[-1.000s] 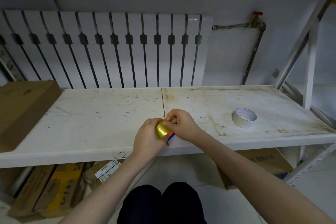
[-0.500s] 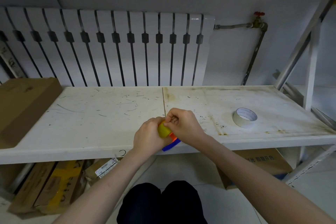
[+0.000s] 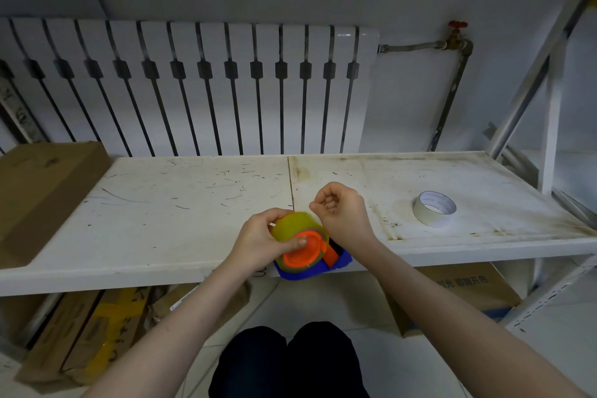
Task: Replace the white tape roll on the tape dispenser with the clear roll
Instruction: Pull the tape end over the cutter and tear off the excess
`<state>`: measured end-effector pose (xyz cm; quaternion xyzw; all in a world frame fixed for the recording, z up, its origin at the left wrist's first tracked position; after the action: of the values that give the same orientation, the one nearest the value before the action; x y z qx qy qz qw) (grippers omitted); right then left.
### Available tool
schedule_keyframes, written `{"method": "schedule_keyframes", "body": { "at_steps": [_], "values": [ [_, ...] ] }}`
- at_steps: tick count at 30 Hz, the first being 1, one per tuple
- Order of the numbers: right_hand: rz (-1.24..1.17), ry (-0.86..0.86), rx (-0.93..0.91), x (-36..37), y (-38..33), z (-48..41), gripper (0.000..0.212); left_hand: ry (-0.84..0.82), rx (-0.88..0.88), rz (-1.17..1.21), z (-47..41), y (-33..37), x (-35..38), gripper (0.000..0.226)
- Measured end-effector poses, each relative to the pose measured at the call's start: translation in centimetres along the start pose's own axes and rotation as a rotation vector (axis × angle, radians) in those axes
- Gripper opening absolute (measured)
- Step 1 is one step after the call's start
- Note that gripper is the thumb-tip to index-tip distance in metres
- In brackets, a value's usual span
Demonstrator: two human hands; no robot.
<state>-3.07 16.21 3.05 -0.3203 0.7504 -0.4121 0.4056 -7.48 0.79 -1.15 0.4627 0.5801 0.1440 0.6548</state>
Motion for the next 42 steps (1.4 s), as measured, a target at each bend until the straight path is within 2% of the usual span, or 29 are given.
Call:
{"method": "schedule_keyframes", "body": {
  "at_steps": [6, 10, 12, 15, 17, 22, 26, 32, 38, 42],
  "values": [
    [0.001, 0.062, 0.063, -0.5, 1.6, -0.5, 0.022, 0.075, -0.042, 0.108, -0.2, -0.4, -0.2, 0.052],
    [-0.062, 0.105, 0.274, -0.7, 5.2, -0.3, 0.024, 0.115, -0.033, 0.142, -0.2, -0.3, -0.3, 0.054],
    [-0.082, 0.093, 0.336, -0.5, 6.3, -0.1, 0.025, 0.118, -0.008, 0.056, 0.0, 0.0, 0.1, 0.059],
    [0.022, 0.051, 0.213, 0.0, 5.3, 0.3, 0.021, 0.111, 0.021, -0.203, 0.4, 0.4, 0.8, 0.067],
    [0.080, 0.031, 0.098, 0.1, 4.1, 0.6, 0.020, 0.106, 0.022, -0.286, 0.5, 0.4, 0.9, 0.068],
    [0.134, 0.057, -0.101, -1.2, 1.1, -0.1, 0.018, 0.095, 0.022, -0.349, 0.6, 0.0, 1.0, 0.068],
    [0.175, 0.053, -0.145, -1.2, 0.1, 0.3, 0.019, 0.094, 0.026, -0.400, 0.5, 0.4, 1.0, 0.071],
    [0.367, -0.070, -0.377, 1.2, -3.1, 2.2, 0.016, 0.075, 0.021, -0.485, 0.3, 1.0, 1.0, 0.075],
    [0.445, -0.158, -0.492, 2.4, -3.1, 3.3, 0.007, 0.086, 0.033, -0.495, 0.4, 1.1, 0.9, 0.056],
    [0.387, -0.174, -0.591, 2.8, -4.8, 4.0, 0.017, 0.078, 0.013, -0.515, 0.2, 1.0, 1.0, 0.034]
  ]
}}
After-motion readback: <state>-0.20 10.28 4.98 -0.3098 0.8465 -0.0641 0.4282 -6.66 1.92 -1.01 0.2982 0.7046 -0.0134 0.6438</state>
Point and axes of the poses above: each hand's wrist, its own z-axis away from the middle knuckle, its own x-axis out of the palm, y = z × x, the point moved 7 cm from there along -z, towards the middle knuckle, and after that the axes turned 6 degrees about -z, right-handed, at the moved point
